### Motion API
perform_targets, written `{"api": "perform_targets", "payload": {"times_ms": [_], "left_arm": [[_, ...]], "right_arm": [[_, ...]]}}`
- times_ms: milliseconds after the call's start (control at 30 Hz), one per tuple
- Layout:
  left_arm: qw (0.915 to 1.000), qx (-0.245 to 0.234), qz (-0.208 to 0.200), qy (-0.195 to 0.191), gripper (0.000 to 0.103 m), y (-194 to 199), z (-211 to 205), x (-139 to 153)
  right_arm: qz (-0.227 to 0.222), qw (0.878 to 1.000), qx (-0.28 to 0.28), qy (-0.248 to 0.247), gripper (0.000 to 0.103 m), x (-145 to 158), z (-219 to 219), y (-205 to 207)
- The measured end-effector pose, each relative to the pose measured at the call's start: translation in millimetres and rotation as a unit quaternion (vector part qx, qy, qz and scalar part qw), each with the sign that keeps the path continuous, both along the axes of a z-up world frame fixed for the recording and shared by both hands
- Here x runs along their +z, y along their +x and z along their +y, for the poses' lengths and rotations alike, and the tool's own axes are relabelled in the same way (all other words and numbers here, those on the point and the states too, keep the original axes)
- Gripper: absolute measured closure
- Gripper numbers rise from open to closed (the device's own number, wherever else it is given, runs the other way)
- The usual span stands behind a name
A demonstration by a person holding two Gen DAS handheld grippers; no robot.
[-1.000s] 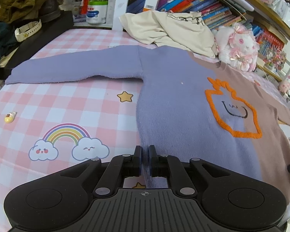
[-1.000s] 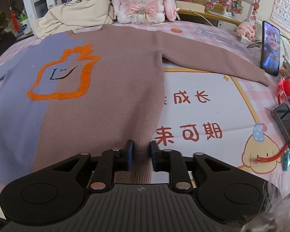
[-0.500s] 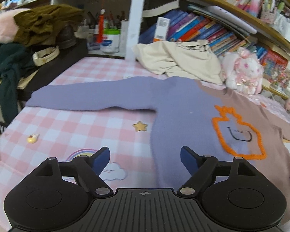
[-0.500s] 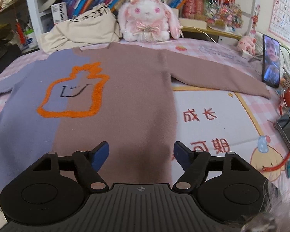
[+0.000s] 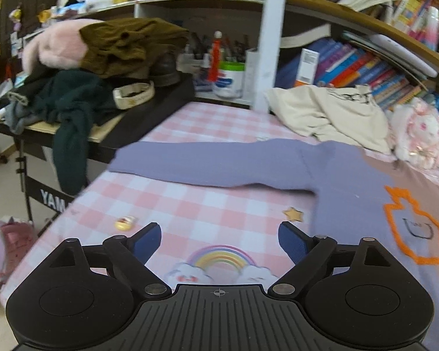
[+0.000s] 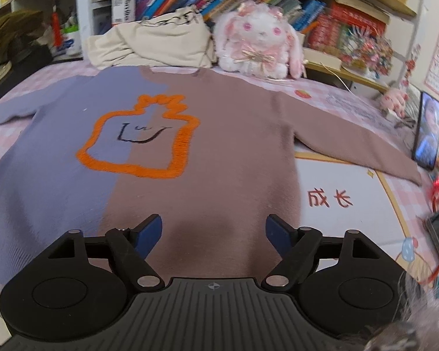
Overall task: Fold clothes
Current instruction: 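Move the left gripper to the cuff of the lavender sleeve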
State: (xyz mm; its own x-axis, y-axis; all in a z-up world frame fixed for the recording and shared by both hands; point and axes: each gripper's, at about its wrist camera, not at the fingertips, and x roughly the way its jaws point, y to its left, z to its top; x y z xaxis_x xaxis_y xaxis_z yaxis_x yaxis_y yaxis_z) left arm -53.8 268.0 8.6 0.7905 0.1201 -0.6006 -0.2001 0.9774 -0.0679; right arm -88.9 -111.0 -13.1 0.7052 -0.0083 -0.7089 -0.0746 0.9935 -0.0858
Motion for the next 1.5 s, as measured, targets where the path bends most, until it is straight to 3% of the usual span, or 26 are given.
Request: {"api": "perform_targets", "payload": {"times_ms": [733, 933, 1200, 1400, 1500], "left_arm": [[0.9988, 0.034, -0.006, 0.035, 0.012, 27.7, 38.9, -8.3], [0.9986, 0.043, -0.008, 0.029, 0.012, 38.2, 49.7, -11.7], [0.9953, 0.095, -0.016, -0.015, 0.012, 62.2, 82.9, -23.7], [0.9916, 0.127, -0.027, -0.002, 0.012, 85.4, 104.5, -28.3], [0.9894, 0.143, -0.02, -0.014, 0.013, 97.3, 118.8, -33.9]], "right_arm": [[0.008, 0.998, 0.046, -0.045, 0.024, -5.9, 30.0, 2.8], [0.006, 0.998, 0.033, -0.046, 0.024, -5.7, 25.7, 4.1], [0.012, 0.998, 0.024, -0.052, 0.024, -8.1, 22.0, 5.0], [0.014, 0.998, 0.025, -0.06, 0.024, -9.2, 22.0, 5.5], [0.012, 0.998, 0.019, -0.063, 0.024, -8.0, 19.3, 5.3]]}}
